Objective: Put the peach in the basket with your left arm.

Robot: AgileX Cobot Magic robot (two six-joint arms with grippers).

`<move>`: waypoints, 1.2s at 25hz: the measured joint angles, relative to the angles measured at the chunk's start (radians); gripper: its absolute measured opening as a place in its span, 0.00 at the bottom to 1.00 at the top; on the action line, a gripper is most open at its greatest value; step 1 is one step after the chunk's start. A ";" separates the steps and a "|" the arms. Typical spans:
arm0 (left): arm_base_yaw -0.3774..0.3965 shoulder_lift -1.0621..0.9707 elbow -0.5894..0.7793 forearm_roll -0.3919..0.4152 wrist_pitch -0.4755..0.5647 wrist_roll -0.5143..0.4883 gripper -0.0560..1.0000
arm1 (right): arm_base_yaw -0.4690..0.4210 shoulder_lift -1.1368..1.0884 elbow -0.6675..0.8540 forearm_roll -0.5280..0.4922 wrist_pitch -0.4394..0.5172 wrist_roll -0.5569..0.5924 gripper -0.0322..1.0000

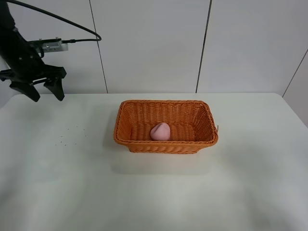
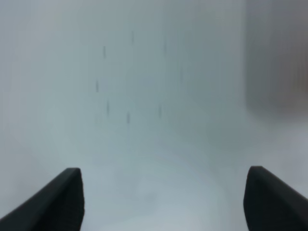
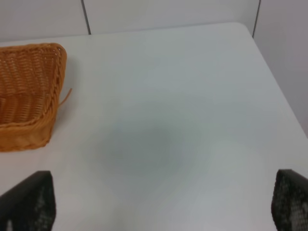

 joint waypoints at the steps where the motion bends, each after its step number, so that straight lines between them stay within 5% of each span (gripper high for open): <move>1: 0.000 -0.043 0.052 0.000 0.000 0.000 0.80 | 0.000 0.000 0.000 0.000 0.000 0.000 0.70; 17: 0.000 -0.895 0.885 0.043 -0.003 0.010 0.80 | 0.000 0.000 0.000 0.000 0.000 0.000 0.70; 30: 0.000 -1.564 1.156 0.045 -0.107 0.010 0.80 | 0.000 0.000 0.000 0.000 0.000 0.000 0.70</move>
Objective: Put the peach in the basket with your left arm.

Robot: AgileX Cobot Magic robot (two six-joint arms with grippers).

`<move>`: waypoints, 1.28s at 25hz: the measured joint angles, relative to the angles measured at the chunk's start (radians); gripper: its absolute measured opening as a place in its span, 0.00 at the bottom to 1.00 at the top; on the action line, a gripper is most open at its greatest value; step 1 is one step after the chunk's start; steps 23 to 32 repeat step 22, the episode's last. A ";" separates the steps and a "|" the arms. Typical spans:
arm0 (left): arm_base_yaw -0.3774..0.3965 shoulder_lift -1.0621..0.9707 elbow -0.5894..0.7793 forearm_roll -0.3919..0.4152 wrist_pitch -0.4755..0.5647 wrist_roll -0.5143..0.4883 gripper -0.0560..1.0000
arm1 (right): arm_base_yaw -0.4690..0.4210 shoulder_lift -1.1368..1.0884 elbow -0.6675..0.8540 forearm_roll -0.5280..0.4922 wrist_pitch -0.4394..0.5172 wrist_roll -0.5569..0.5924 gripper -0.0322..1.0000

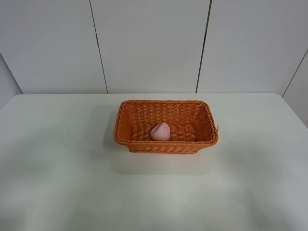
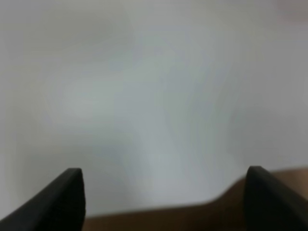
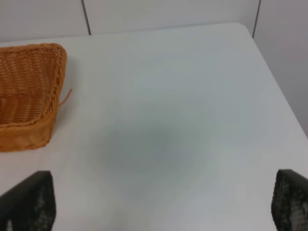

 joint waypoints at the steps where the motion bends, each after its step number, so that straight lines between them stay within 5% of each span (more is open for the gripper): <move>1: 0.000 -0.039 0.000 0.000 -0.004 0.000 0.79 | 0.000 0.000 0.000 0.000 0.000 0.000 0.70; 12: 0.000 -0.305 0.005 0.001 -0.005 0.000 0.79 | 0.000 0.000 0.000 0.000 0.000 0.000 0.70; 32: 0.000 -0.317 0.005 0.001 -0.005 0.000 0.79 | 0.000 0.000 0.000 0.000 0.000 0.000 0.70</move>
